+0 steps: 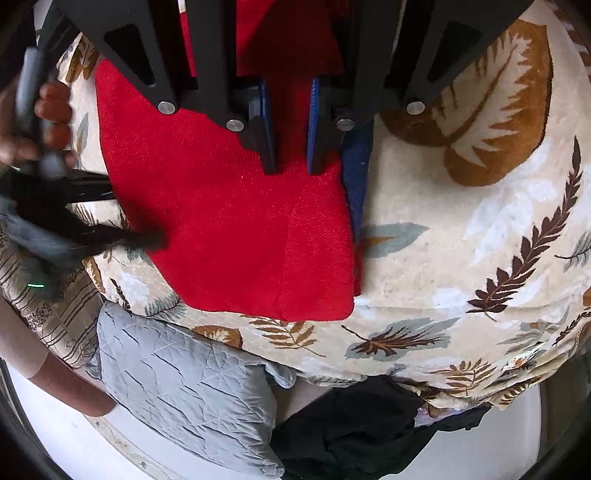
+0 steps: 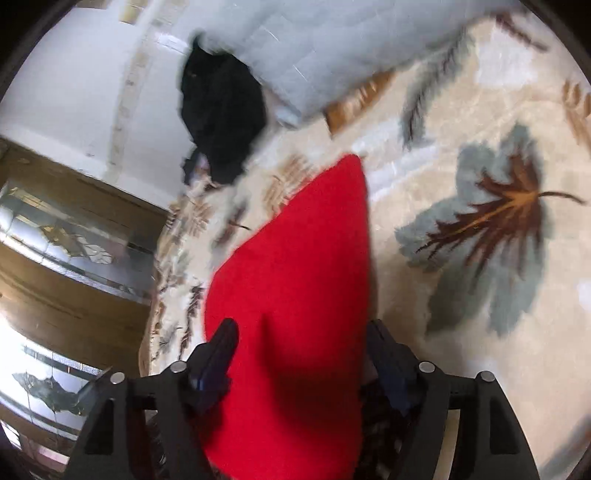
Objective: Fold small clothes
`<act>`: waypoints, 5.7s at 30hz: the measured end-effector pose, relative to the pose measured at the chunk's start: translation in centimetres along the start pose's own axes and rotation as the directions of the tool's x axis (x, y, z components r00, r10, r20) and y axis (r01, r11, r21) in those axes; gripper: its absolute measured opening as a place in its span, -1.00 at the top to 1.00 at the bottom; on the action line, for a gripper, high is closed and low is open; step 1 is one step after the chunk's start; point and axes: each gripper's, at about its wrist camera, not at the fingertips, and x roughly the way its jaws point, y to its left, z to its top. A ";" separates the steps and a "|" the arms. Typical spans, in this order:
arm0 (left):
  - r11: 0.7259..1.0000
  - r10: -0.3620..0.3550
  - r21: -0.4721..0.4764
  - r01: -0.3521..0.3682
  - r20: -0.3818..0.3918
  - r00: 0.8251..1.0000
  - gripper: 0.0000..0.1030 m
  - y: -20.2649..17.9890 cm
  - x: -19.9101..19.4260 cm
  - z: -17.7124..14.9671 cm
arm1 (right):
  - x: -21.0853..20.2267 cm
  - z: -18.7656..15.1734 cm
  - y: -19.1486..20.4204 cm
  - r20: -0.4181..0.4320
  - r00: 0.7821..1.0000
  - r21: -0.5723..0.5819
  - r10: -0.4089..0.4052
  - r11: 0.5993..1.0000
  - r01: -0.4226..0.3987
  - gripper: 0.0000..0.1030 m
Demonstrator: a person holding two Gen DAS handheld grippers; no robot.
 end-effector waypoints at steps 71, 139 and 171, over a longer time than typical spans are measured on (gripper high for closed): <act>0.900 -0.281 -0.366 0.236 -0.073 0.957 0.67 7.7 4.8 5.6 | -2.9 -8.6 8.6 0.100 0.993 -0.343 -0.066 0.934 0.096 -0.43; 0.989 0.137 -0.048 -0.137 -0.008 0.991 -0.20 -0.4 -5.9 -1.6 | -6.3 -11.1 3.5 0.132 0.991 -0.143 -0.013 0.989 0.032 -0.68; 0.987 -0.002 -0.159 -0.015 -0.107 0.994 -0.43 1.9 1.0 -0.3 | -0.6 -6.3 4.7 0.015 0.982 -0.252 -0.186 0.950 0.184 0.18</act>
